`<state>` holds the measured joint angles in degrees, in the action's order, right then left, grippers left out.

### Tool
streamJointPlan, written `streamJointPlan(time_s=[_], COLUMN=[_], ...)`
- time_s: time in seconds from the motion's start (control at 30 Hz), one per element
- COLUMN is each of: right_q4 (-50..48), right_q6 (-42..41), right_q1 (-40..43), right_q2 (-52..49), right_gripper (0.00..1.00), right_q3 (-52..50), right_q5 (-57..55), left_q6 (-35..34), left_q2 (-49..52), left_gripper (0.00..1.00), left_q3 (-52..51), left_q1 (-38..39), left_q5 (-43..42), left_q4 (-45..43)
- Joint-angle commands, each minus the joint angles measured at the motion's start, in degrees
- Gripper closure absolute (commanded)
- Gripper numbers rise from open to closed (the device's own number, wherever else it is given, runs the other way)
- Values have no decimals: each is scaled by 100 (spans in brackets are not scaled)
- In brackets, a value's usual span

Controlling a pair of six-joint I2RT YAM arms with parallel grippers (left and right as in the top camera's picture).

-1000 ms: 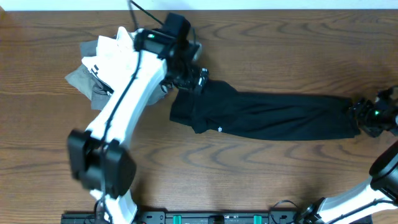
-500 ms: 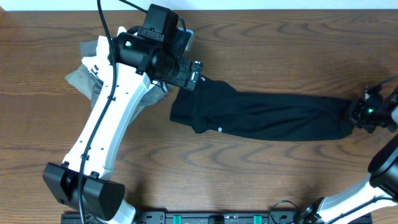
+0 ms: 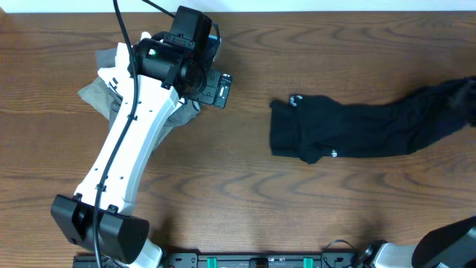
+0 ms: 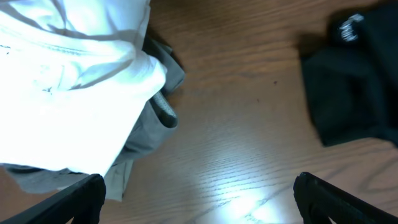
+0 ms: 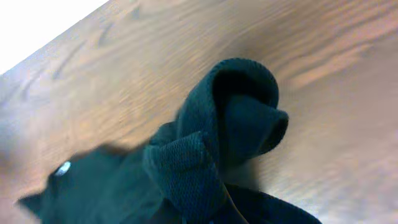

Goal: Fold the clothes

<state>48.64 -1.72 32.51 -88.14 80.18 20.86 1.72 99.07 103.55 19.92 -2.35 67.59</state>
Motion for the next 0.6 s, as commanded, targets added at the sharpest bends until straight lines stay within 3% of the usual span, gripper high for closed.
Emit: streamJointPlan(time_s=[0.0, 0.13, 0.47, 0.5, 0.57], right_q4=[155, 391, 787, 817, 844], right_q6=[-190, -466, -420, -326, -157], right_q1=[-656, -1246, -2120, -2201, -2361], right_q2=[-214, -481, -966, -966, -918], right_gripper=[99, 99, 99, 96, 75], right_q3=[-48, -48, -48, -48, -48], right_q5=[-605, -1617, -1596, -1587, -1585], left_q6=[11, 11, -68, -173, -422], left_q2=[0, 0, 0, 0, 4], left_gripper=[2, 2, 2, 2, 2], left_q3=[94, 94, 94, 94, 94], left_q1=[-31, -31, -31, -31, -31], left_q5=[155, 155, 153, 151, -42], left_q4=[81, 205, 223, 223, 221])
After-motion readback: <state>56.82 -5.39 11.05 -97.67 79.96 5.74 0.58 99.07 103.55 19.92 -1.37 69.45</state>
